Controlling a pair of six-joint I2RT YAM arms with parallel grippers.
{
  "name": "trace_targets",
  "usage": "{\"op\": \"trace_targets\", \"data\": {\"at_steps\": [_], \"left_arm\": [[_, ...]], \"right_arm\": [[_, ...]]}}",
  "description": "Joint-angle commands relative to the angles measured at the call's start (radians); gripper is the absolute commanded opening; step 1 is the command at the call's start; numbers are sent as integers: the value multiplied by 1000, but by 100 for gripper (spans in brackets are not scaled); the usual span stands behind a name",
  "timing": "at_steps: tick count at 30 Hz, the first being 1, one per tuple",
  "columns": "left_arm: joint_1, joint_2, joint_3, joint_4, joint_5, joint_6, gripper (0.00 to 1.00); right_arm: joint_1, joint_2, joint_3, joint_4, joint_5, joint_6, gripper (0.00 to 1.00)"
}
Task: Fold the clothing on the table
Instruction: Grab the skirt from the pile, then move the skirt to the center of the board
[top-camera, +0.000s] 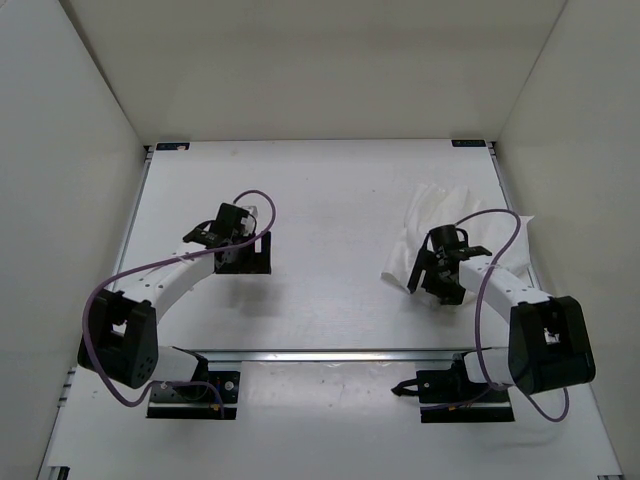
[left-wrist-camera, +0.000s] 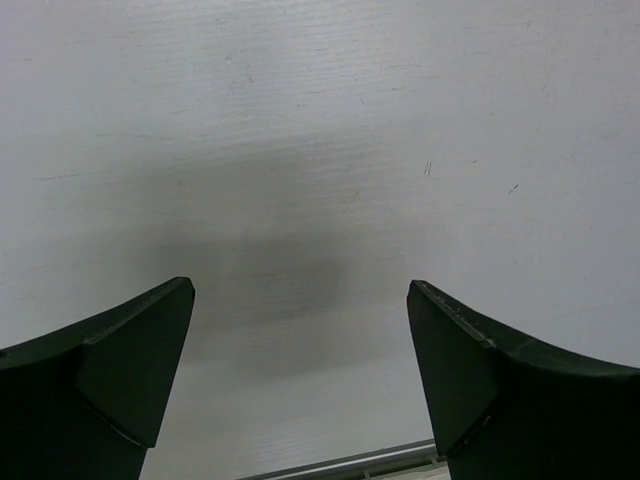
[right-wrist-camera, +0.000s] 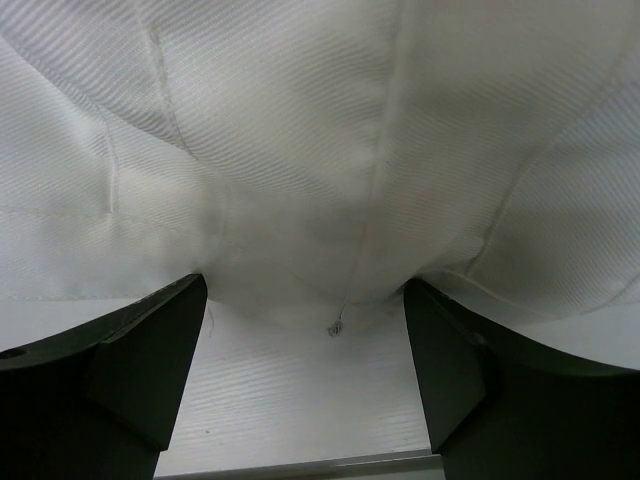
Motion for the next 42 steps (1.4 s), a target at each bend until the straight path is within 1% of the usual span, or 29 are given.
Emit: {"op": "trace_targets", "data": {"at_steps": [1,3,6,7,9,10,11,12,13,15,19,22,23,24,27,28,30,31,32,34,35,37,38,40,42], "left_arm": [[17,-33,-15,23,29,2,99],[23,-37,-25,31,36,2,99],[30,-44,-31,26,38,10,98],[27,-41,-32,32,42,6,99],[34,-36,-31,28,45,7,99],[35,-33,-29,35,45,5,99],[35,-30,-26,34,45,13,98],[31,-30,-25,34,47,7,99],[30,-25,-20,31,46,9,99],[30,-19,-19,38,53,4,99],[21,1,0,45,73,-2,98],[12,19,14,52,91,-2,99],[8,27,17,55,98,1,98],[7,29,21,64,107,-1,99],[-2,39,41,71,130,-1,98],[-3,38,50,69,144,1,98],[-9,36,58,77,153,-1,98],[-12,36,64,86,157,-5,99],[-15,38,61,97,171,-4,99],[-12,26,61,107,186,-14,99],[-6,25,66,111,194,-18,99],[-8,12,66,121,213,-31,98],[-11,1,67,127,208,-34,98],[-6,-7,61,138,213,-44,99],[9,-31,66,166,249,-74,98]], "right_arm": [[2,28,31,58,27,15,77],[-9,39,28,64,29,3,73],[-20,35,7,76,31,-8,57],[-41,30,-2,85,25,-11,48],[-70,16,-25,94,12,-18,26],[-72,9,-18,94,8,-17,21],[-79,-2,-15,94,8,-29,9],[-78,-8,-10,84,17,-31,3],[-79,-5,2,76,14,-35,0],[-79,-5,36,58,11,-49,1],[-63,27,184,-20,8,-81,0],[-59,51,327,-82,0,-126,0],[-58,68,435,-105,-20,-155,0],[-58,82,471,-117,-35,-172,0],[-58,142,655,-191,-80,-222,0],[-46,169,727,-217,-83,-235,0],[5,197,809,-241,-78,-253,0],[19,216,865,-241,-74,-267,0],[54,226,889,-234,-69,-267,0],[92,289,1002,-252,-74,-269,0],[99,330,1037,-261,-112,-275,0],[143,399,1184,-280,-163,-282,0],[160,448,1224,-293,-164,-287,0],[201,533,1425,-313,-173,-299,0],[247,646,1685,-372,-218,-304,0]]}}
